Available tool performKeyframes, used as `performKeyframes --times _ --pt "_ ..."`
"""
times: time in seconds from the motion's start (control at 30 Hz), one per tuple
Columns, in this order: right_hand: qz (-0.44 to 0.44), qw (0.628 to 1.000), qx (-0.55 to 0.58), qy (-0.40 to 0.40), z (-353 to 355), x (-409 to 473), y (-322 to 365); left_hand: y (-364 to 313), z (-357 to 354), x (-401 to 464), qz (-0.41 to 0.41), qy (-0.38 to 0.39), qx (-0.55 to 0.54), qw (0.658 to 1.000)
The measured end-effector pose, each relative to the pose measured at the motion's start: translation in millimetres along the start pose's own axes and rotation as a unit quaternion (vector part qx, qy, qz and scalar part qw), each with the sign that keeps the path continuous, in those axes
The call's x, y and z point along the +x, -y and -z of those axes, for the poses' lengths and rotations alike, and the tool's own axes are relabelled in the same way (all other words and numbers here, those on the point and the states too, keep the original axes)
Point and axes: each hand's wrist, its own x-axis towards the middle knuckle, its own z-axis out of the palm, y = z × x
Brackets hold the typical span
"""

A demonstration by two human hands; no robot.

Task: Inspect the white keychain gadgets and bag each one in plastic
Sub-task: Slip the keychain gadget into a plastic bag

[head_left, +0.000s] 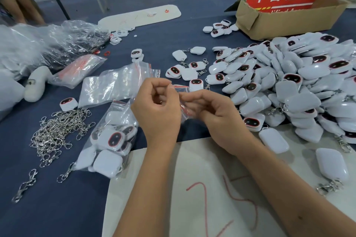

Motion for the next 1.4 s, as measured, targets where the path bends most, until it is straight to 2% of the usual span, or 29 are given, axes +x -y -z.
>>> performKeyframes --times 0.1,0.17,0.2,0.27,0.33,0.37,0.4,0.47,0.57,0.63,0.7,0.83,0.9,0.97,1.07,1.17,1.3,1.4 --pt "0.078 0.975 -0.113 -0.175 -3 1 -5 5 0 -2 0.011 0.027 0.058 0.998" --pt "0.092 0.947 -0.194 -0.240 3 7 -9 7 -1 -3 0.002 0.067 0.101 0.993" --pt "0.091 0.931 -0.260 -0.241 7 10 -10 7 -3 -4 -0.014 0.090 0.119 0.989" --pt "0.078 0.902 -0.391 -0.163 11 18 -13 6 -7 -7 -0.059 0.131 0.149 0.978" --pt "0.045 0.845 -0.533 -0.015 9 26 -15 6 -12 -11 -0.085 0.177 0.169 0.966" --pt "0.025 0.811 -0.583 0.046 8 29 -16 6 -14 -12 -0.082 0.200 0.180 0.960" --pt "0.006 0.800 -0.595 0.078 6 32 -17 8 -15 -13 -0.072 0.217 0.195 0.954" --pt "-0.007 0.808 -0.584 0.083 5 33 -16 11 -13 -11 -0.042 0.232 0.234 0.943" --pt "0.037 0.809 -0.584 0.045 4 29 -18 10 -9 -9 -0.015 0.234 0.286 0.929" --pt "0.062 0.838 -0.542 -0.016 2 23 -14 7 -9 -9 -0.007 0.225 0.308 0.924" --pt "0.064 0.845 -0.527 -0.073 2 19 -11 6 -9 -10 0.009 0.209 0.317 0.925" --pt "0.009 0.802 -0.594 -0.058 2 19 -11 8 -5 -8 0.031 0.168 0.333 0.927" --pt "0.006 0.810 -0.585 -0.047 3 20 -12 8 -5 -9 0.030 0.159 0.335 0.928" --pt "0.035 0.842 -0.536 -0.053 4 19 -12 7 -5 -9 0.022 0.155 0.335 0.929" --pt "0.052 0.888 -0.450 -0.074 9 16 -8 8 -5 -7 0.008 0.140 0.262 0.955" --pt "0.030 0.901 -0.427 -0.069 11 15 -5 6 -7 -6 0.024 0.131 0.168 0.977" --pt "0.018 0.914 -0.398 -0.078 11 11 -7 7 -10 -8 0.074 0.184 0.127 0.972" --pt "0.000 0.935 -0.331 -0.131 13 8 -9 9 -11 -7 0.093 0.207 0.116 0.967"
